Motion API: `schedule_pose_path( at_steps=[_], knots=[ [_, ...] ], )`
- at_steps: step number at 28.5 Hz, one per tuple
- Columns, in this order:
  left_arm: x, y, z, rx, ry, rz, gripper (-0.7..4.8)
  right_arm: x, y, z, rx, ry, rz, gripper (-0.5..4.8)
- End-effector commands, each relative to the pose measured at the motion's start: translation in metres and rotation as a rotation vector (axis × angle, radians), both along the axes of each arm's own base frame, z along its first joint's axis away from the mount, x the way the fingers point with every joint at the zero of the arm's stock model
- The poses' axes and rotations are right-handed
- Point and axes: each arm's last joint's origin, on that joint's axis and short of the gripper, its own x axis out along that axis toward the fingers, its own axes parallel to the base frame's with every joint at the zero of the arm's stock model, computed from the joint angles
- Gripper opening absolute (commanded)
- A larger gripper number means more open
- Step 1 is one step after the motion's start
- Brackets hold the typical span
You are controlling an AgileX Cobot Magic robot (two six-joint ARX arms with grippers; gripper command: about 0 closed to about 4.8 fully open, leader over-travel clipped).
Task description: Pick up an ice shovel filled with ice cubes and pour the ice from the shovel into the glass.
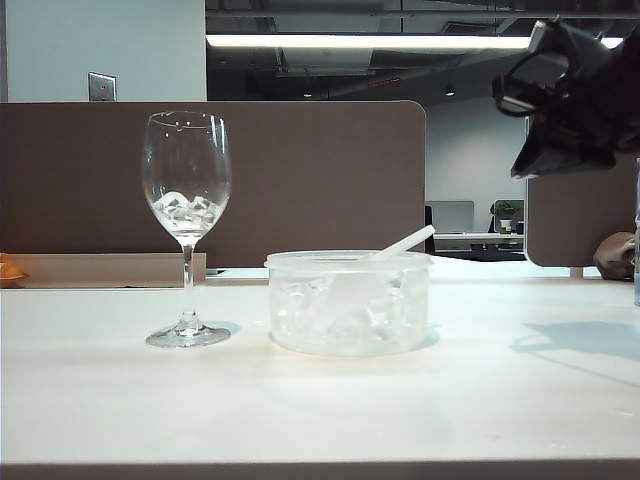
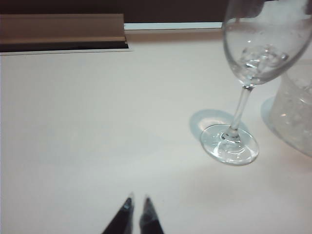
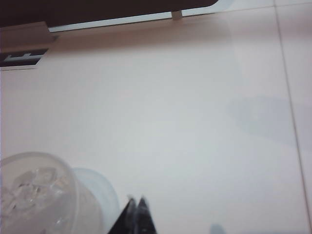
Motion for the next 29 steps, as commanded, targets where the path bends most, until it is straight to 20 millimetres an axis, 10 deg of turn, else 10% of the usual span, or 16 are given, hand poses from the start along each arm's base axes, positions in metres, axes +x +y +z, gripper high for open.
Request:
schedule_pose_path(
  at_steps=[1, 17, 29],
  knots=[
    [0.0, 0.001, 0.0, 0.004, 0.001, 0.002, 0.29, -0.018, 0.003, 0.004, -0.036, -0.055, -0.037, -0.05],
    [0.0, 0.0, 0.0, 0.004, 0.001, 0.001, 0.29, -0.128, -0.017, -0.026, -0.091, -0.2, -0.172, -0.05],
    [0.0, 0.0, 0.0, 0.004, 0.001, 0.0, 0.29, -0.172, -0.036, -0.028, -0.126, -0.312, -0.134, -0.05]
  ],
)
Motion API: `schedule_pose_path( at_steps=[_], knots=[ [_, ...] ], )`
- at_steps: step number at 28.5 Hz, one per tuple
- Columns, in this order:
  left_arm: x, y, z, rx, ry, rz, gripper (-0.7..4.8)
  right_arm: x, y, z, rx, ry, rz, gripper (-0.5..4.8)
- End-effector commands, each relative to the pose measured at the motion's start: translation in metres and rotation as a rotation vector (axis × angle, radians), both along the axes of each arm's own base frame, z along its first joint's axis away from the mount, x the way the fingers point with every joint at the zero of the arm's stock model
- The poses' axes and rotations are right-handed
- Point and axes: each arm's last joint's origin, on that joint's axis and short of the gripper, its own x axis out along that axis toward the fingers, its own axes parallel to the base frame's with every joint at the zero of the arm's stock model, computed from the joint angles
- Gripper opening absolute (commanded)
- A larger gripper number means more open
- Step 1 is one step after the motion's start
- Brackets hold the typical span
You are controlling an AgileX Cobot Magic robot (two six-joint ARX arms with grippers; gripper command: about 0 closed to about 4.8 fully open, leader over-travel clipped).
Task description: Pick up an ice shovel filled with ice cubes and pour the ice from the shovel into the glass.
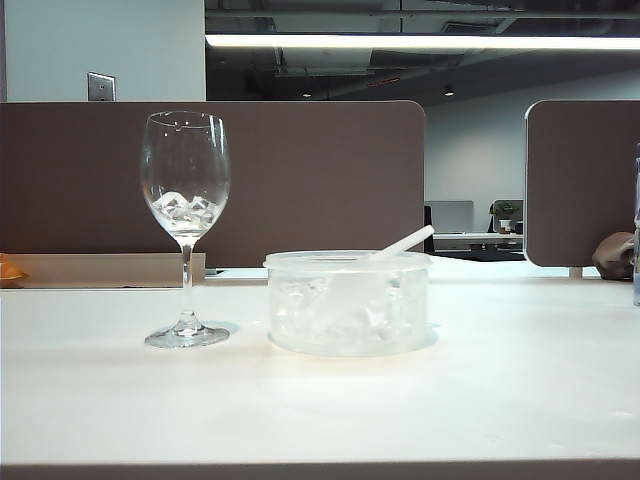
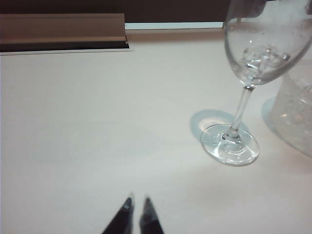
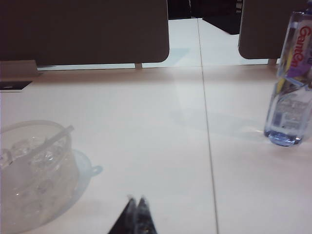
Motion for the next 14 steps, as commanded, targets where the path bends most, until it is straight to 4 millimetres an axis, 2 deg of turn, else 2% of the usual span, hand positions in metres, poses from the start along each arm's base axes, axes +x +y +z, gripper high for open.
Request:
schedule_pose_path(
  at_steps=[1, 7, 14],
  knots=[
    [0.0, 0.0, 0.0, 0.004, 0.001, -0.003, 0.29, -0.008, -0.003, 0.001, -0.028, -0.021, 0.02, -0.05],
    [0.0, 0.0, 0.0, 0.004, 0.001, -0.003, 0.29, -0.015, -0.006, -0.002, -0.005, -0.055, 0.017, -0.05],
    [0.0, 0.0, 0.0, 0.004, 0.001, -0.003, 0.29, -0.013, -0.006, -0.016, -0.027, -0.003, 0.016, -0.05]
  ],
)
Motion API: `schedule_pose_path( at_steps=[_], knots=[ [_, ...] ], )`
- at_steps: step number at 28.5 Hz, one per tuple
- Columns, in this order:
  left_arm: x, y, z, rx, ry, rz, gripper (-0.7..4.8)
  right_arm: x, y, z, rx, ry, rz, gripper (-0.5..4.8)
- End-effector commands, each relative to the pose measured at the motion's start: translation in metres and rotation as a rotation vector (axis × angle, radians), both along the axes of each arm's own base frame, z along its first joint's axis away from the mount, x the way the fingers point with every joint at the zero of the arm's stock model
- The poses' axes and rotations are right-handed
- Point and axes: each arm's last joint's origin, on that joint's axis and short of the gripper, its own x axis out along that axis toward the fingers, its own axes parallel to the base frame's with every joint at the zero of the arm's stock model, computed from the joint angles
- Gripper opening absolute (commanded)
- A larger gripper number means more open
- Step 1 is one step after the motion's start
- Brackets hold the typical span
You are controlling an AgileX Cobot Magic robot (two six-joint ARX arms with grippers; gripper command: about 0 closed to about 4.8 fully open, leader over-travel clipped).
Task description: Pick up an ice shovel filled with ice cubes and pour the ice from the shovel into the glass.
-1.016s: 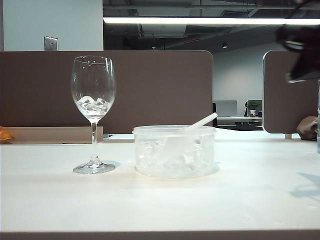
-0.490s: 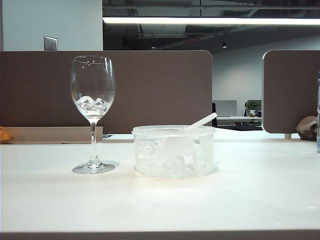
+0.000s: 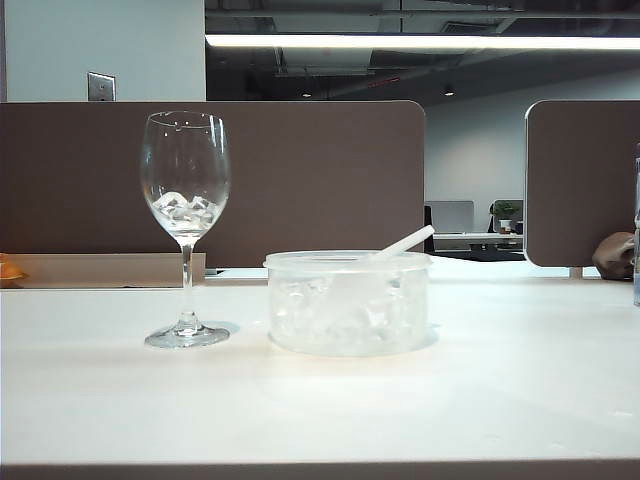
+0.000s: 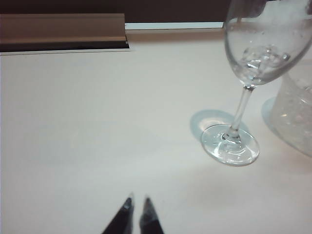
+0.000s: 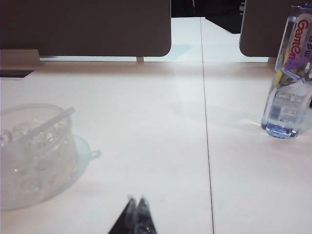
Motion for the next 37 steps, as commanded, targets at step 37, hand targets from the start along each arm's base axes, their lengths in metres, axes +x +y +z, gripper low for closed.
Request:
schedule_pose_path(
  at_steps=[37],
  knots=[
    [0.0, 0.0, 0.0, 0.004, 0.001, -0.003, 0.29, 0.013, -0.025, -0.048, 0.047, 0.117, -0.122, -0.04]
  ],
)
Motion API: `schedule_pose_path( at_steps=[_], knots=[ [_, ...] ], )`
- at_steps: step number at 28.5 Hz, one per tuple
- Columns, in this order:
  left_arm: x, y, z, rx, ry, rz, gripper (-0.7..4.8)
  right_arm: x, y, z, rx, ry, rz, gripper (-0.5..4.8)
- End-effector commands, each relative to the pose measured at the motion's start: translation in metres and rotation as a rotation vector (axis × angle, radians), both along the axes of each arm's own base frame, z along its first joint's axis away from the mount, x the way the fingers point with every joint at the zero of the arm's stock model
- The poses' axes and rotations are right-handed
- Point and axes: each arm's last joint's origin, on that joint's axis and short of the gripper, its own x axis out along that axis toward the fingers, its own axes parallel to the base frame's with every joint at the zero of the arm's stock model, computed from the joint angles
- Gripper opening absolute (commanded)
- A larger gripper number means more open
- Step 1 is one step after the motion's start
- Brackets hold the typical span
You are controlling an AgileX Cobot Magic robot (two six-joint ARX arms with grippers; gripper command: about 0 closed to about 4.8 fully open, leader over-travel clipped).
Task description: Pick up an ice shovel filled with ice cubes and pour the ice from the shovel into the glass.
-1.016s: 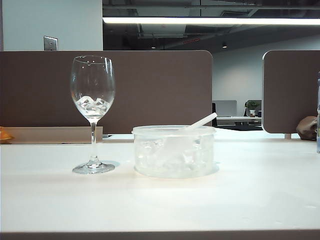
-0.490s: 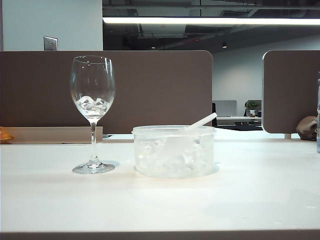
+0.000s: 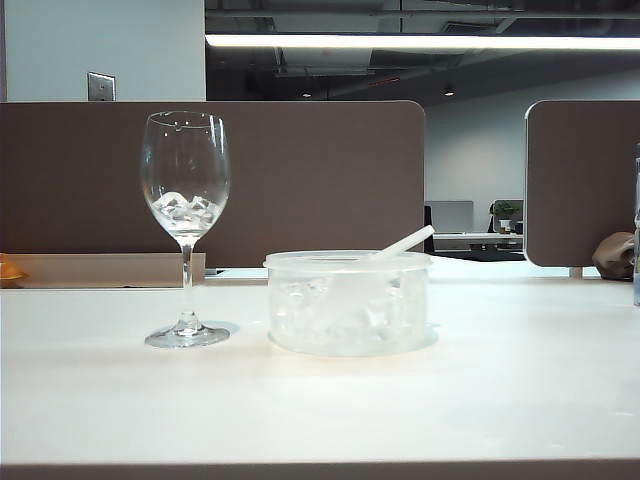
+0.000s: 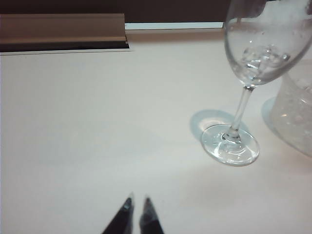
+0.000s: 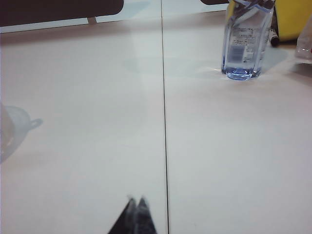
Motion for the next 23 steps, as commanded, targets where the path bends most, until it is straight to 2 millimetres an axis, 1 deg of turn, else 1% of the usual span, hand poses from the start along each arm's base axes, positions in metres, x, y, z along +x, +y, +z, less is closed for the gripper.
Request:
schedule_pose_path(
  at_steps=[1, 15, 16, 18, 23],
  knots=[
    [0.0, 0.0, -0.0002, 0.004, 0.001, -0.003, 0.29, 0.0003, 0.0003, -0.0021, 0.004, 0.004, 0.003, -0.04],
    [0.0, 0.0, -0.0002, 0.004, 0.001, -0.003, 0.29, 0.0003, 0.0003, -0.0021, 0.004, 0.004, 0.003, -0.04],
    [0.0, 0.0002, -0.0002, 0.005, 0.001, 0.003, 0.29, 0.0003, 0.0003, -0.0021, 0.004, 0.004, 0.003, -0.04],
    [0.0004, 0.0024, -0.0003, 0.018, 0.0, 0.078, 0.29, 0.0003, 0.0003, -0.0021, 0.004, 0.004, 0.003, -0.04],
    [0.0007, 0.0056, -0.0004, 0.021, 0.001, 0.122, 0.29, 0.0003, 0.0003, -0.0021, 0.004, 0.004, 0.003, -0.04]
  ],
)
